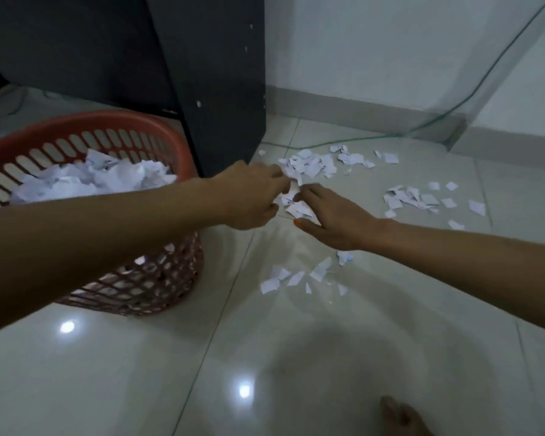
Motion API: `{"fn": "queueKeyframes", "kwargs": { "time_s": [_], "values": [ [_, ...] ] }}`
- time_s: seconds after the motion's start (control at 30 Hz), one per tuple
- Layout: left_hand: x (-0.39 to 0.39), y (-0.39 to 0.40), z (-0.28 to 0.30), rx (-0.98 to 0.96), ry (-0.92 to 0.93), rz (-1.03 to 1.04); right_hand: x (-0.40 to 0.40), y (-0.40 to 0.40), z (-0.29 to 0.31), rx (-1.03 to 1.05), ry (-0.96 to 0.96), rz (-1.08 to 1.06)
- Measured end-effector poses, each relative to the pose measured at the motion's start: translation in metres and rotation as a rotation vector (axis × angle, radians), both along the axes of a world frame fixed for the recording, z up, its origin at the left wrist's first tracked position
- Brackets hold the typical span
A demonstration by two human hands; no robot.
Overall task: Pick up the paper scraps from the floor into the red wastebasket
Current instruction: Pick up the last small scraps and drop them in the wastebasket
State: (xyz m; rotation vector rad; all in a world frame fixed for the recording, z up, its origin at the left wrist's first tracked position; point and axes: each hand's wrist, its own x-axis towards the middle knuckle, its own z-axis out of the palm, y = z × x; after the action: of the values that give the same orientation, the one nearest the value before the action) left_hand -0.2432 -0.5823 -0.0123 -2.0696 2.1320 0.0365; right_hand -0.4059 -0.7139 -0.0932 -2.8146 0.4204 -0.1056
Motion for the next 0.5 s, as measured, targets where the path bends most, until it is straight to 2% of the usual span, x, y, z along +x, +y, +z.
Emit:
{"fn": "queueKeyframes", "kwargs": {
  "time_s": [0.07, 0.13, 0.2, 0.33, 0.5],
  "values": [
    [-0.011, -0.017, -0.031, 0.097, -0.08, 0.006, -0.02, -0.009, -0.031, -0.009, 0.047, 0.017],
    [-0.017, -0.026, -0.06, 0.143, -0.072, 0.045, -0.033, -0.01, -0.06, 0.013, 0.118, 0.037],
    [-0.019, -0.031, -0.092, 0.121, 0.028, 0.124, -0.04, -0.006, -0.091, 0.046, 0.153, 0.079],
    [-0.021, -0.017, -0.148, 0.04, 0.258, 0.321, -0.045, 0.023, -0.148, 0.033, 0.186, 0.298],
    [-0.023, 0.007, -0.188, -0.027, 0.397, 0.499, -0.04, 0.063, -0.189, -0.062, 0.195, 0.645]
  ]
}}
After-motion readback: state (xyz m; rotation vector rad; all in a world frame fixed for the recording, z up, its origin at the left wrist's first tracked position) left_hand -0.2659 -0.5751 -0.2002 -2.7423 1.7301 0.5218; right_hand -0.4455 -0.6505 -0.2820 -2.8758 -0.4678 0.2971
